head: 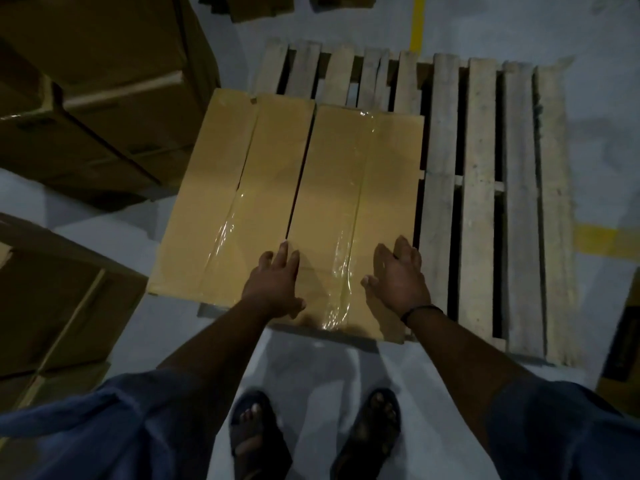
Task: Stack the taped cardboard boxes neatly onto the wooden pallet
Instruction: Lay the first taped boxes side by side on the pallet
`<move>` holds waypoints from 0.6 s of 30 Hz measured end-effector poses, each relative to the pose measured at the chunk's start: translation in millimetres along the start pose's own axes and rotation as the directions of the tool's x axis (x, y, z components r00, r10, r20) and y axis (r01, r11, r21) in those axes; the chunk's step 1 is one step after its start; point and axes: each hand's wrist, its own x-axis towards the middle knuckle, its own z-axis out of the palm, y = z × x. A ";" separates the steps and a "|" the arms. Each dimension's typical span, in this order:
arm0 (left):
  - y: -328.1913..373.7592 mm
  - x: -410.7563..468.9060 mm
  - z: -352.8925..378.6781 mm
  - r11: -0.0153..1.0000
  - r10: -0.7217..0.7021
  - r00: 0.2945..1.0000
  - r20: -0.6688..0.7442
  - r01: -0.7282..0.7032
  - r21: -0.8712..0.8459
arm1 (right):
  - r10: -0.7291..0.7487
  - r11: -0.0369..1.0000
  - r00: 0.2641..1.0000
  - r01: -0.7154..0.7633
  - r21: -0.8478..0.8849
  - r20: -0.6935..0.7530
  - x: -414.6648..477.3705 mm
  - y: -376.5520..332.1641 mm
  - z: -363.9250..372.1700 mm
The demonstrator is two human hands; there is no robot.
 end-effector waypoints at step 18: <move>-33.2 -59.0 67.4 0.980 0.112 0.955 -0.273 -0.060 0.190 | -0.242 0.966 0.936 0.208 -0.152 -0.254 -91.2 66.8 117.3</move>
